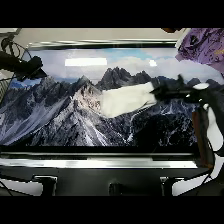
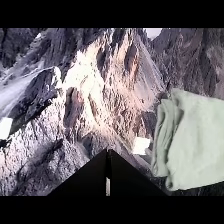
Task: Fold the clothes and pants, and hang the long-sleeved shirts on hangers.
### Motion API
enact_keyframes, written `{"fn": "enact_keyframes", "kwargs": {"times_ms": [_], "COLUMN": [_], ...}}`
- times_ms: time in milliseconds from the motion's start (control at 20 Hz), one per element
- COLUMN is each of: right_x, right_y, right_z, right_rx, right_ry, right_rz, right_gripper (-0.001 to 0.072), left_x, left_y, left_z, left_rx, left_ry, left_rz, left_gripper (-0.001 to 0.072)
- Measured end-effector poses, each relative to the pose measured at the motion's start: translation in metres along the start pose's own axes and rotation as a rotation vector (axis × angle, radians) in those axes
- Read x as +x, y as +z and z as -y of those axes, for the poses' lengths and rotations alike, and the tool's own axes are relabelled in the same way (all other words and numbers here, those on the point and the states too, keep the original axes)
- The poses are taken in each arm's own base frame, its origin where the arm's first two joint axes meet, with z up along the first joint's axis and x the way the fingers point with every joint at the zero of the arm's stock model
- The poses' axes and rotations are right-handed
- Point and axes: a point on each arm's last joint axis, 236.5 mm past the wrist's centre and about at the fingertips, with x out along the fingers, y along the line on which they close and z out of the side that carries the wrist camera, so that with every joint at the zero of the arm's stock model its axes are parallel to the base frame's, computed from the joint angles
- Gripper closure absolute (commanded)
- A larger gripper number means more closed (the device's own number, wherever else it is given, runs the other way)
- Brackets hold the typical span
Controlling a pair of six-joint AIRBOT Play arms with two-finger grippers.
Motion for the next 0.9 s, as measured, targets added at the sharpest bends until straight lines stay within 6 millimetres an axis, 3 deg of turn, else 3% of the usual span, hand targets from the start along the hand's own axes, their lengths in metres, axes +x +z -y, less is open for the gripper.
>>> {"fn": "enact_keyframes", "kwargs": {"times_ms": [300, 450, 650, 900], "right_x": [-0.118, -0.182, -0.259, -0.334], "right_y": [0.089, 0.117, 0.130, 0.119], "right_z": [-0.022, -0.021, -0.007, 0.014], "right_rx": [0.021, 0.057, 0.140, 0.256], "right_ry": [-0.058, -0.089, -0.187, -0.343], "right_rz": [0.272, 0.408, 0.581, 0.755], "right_gripper": [0.0671, 0.0672, 0.0672, 0.0673], "left_x": [0.002, 0.003, 0.003, 0.003], "left_y": [-0.003, -0.004, -0.006, -0.013], "left_z": [0.006, 0.008, 0.009, 0.007], "left_rx": [0.013, 0.016, 0.018, 0.018], "left_ry": [-0.005, -0.006, -0.005, 0.002], "left_rz": [-0.007, -0.008, -0.015, -0.045], "left_gripper": [0.0686, 0.0686, 0.0686, 0.0686]}}
